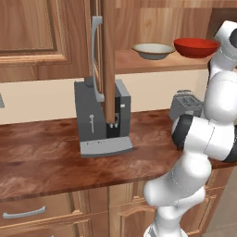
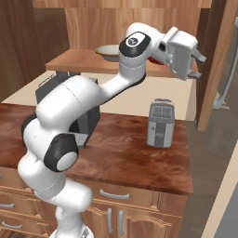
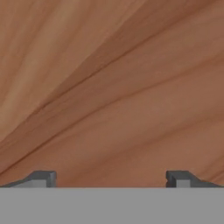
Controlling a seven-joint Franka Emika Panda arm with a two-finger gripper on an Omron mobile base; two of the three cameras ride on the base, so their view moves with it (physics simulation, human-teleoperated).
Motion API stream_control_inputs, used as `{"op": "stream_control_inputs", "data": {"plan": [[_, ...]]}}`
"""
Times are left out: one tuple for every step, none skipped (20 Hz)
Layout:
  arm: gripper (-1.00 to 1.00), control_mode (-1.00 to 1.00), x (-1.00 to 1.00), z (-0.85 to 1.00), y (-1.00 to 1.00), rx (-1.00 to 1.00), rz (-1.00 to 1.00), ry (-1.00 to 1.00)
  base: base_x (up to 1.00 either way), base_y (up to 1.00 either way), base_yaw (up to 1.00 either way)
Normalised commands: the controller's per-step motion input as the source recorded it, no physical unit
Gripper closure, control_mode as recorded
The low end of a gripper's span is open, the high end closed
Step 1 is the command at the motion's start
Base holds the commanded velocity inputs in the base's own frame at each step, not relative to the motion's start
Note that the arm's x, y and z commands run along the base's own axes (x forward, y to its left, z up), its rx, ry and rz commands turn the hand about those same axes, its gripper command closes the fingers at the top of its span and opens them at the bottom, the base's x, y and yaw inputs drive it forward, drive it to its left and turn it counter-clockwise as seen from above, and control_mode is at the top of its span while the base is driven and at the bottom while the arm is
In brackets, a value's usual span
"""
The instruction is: Move the bowls from the cabinet to the plates on the dining table.
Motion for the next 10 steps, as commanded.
{"op": "stream_control_inputs", "data": {"plan": [[-1.0, -1.0, 0.0, 0.0, 0.16, 0.0, 0.24, 0.0, 0.0, 0.0, 0.0], [-1.0, -1.0, -0.01, 0.0, 0.28, 0.0, 0.26, 0.0, 0.0, 0.0, 0.0], [-1.0, -1.0, -0.02, 0.0, 0.31, 0.0, 0.26, 0.0, 0.0, 0.0, 0.0], [-1.0, -1.0, -0.09, 0.04, 0.38, 0.0, 0.25, 0.0, 0.0, 0.0, 0.0], [-1.0, -1.0, -0.15, 0.08, 0.41, 0.0, 0.24, 0.0, 0.0, 0.0, 0.0], [-1.0, -1.0, -0.24, 0.14, 0.45, 0.0, 0.22, 0.0, 0.0, 0.0, 0.0], [-1.0, -1.0, -0.29, 0.14, 0.51, 0.0, 0.21, 0.0, 0.0, 0.0, 0.0], [-1.0, -1.0, -0.32, 0.08, 0.6, 0.0, 0.21, 0.0, 0.0, 0.0, 0.0], [-1.0, -1.0, -0.3, 0.09, 0.57, 0.0, 0.2, 0.0, 0.0, 0.0, 0.0], [-1.0, -1.0, -0.25, 0.1, 0.56, 0.0, 0.2, 0.0, 0.0, 0.0, 0.0]]}}
